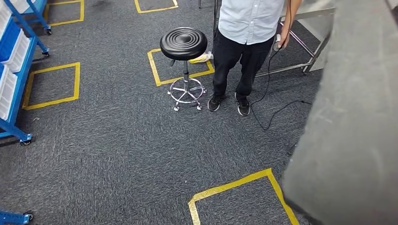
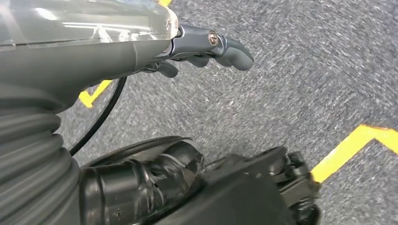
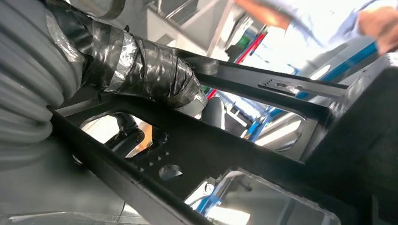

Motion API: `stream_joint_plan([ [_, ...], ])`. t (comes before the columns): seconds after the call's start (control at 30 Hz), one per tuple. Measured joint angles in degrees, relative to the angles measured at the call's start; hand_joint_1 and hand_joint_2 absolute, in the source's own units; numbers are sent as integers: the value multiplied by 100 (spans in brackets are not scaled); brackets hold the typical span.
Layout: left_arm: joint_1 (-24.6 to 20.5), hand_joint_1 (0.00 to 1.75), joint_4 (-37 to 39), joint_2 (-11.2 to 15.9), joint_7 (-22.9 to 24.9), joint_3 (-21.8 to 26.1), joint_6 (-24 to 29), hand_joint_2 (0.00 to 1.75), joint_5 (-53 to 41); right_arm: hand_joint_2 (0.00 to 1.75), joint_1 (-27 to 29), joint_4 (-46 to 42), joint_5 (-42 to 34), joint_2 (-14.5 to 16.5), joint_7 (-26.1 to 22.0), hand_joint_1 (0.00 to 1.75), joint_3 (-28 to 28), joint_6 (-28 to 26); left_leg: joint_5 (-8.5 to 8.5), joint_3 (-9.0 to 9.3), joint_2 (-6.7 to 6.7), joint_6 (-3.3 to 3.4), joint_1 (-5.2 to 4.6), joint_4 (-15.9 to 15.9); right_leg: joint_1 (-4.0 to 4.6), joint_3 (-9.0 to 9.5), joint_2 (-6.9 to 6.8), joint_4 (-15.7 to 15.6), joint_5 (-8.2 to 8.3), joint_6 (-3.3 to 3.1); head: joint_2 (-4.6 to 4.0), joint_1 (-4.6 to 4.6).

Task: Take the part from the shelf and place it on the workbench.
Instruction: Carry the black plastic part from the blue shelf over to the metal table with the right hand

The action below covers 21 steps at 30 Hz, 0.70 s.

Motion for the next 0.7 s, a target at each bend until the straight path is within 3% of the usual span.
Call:
stream_joint_plan([
  [0.03,2,0,0,4,1,0,0,175,0,175,2,0,-4,1,0,175,-4,0,229,101,-41,-3,10,-287,-7,0,86,28,-15,17,0,-1],
  [0.1,3,0,0,7,2,-1,0,175,1,175,1,0,-8,1,0,175,-10,0,545,354,-274,4,42,-938,-10,-31,227,115,-57,70,0,2],
  [0.17,1,0,0,6,1,-1,1,175,6,175,1,0,-11,2,0,175,-14,0,583,457,-437,36,45,-1208,-12,-94,345,178,-71,137,0,4],
  [0.23,-11,0,0,7,-8,1,2,175,22,175,6,1,-13,3,0,175,-20,0,597,470,-349,100,31,-1245,-26,-134,431,178,-50,201,0,3],
  [0.3,-22,0,0,8,-28,4,0,175,45,175,-10,6,-6,3,0,175,-24,0,631,497,-224,167,46,-1302,-17,-193,238,291,-116,258,0,13],
  [0.37,-21,0,0,10,-44,9,-3,175,67,175,-73,28,15,3,0,175,-23,0,642,517,-82,208,50,-1338,-14,-433,-76,784,-379,317,0,25],
  [0.43,-5,0,0,21,-49,15,-6,175,87,175,-127,62,35,3,0,175,-22,0,628,522,76,224,41,-1342,-42,-778,-183,1441,-640,360,0,26],
  [0.47,0,0,0,31,-49,19,-8,175,96,175,-138,82,42,3,0,175,-22,0,617,528,148,226,40,-1341,-53,-869,-200,1603,-650,369,0,27],
  [0.5,-1,0,0,39,-50,21,-10,175,106,175,-147,102,45,3,0,175,-22,0,603,541,213,227,39,-1341,-61,-860,-216,1574,-557,369,0,26],
  [0.53,-8,0,0,46,-51,24,-11,175,116,175,-162,122,49,3,0,175,-22,0,587,564,270,223,39,-1342,-61,-741,-250,1339,-371,356,0,26],
  [0.6,-20,0,0,50,-57,31,-11,175,130,175,-213,160,59,3,0,175,-22,0,546,622,370,200,26,-1346,-11,-370,-494,611,-25,291,0,26],
  [0.67,-23,0,0,51,-68,40,-11,175,135,175,-277,188,64,3,0,175,-22,0,515,660,472,151,2,-1358,66,-170,-698,179,58,215,0,27],
  [0.7,-27,0,0,52,-77,44,-10,175,137,175,-301,202,62,3,0,175,-22,0,508,677,533,122,-9,-1374,93,-164,-694,142,31,190,0,26],
])
